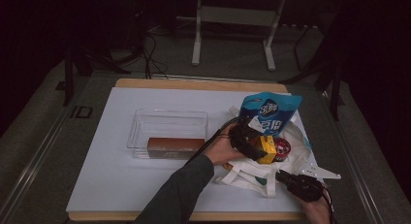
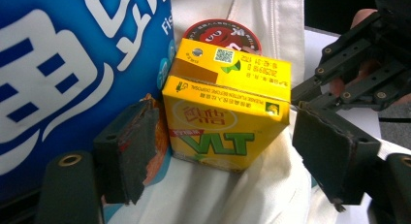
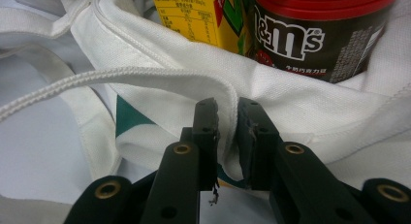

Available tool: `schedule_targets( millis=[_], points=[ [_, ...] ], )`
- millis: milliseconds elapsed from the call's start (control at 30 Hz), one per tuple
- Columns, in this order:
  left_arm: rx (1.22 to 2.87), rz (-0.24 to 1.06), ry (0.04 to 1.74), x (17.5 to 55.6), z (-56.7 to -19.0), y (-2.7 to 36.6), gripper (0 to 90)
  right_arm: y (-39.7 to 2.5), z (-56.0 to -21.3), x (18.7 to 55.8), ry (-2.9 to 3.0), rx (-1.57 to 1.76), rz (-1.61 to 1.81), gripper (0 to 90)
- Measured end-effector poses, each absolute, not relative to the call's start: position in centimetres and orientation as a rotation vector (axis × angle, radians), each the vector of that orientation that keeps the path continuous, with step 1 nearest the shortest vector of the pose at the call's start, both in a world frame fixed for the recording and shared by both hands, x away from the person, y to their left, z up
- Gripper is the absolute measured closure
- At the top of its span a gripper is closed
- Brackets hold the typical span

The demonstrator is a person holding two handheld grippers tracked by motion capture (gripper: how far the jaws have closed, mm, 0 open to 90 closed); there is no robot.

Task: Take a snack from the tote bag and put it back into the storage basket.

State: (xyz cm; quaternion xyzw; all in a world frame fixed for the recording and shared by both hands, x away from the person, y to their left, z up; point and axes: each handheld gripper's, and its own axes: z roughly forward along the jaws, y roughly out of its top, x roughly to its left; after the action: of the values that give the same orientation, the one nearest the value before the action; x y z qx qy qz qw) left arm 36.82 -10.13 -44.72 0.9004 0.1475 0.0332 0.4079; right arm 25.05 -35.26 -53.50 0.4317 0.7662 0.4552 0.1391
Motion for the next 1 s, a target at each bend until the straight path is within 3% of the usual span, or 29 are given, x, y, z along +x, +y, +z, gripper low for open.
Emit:
schedule_targets(
  millis=[600,1000],
  points=[
    [2.263,0.005,0.334,37.7,-45.4,-11.4,8.7,-35.2,-53.5,25.0,2.216,1.245,1.311,77.8],
    [2.268,0.009,0.298,37.6,-46.0,-12.3,8.3,-35.3,-53.5,25.1,2.216,1.245,1.315,77.9]
  ],
)
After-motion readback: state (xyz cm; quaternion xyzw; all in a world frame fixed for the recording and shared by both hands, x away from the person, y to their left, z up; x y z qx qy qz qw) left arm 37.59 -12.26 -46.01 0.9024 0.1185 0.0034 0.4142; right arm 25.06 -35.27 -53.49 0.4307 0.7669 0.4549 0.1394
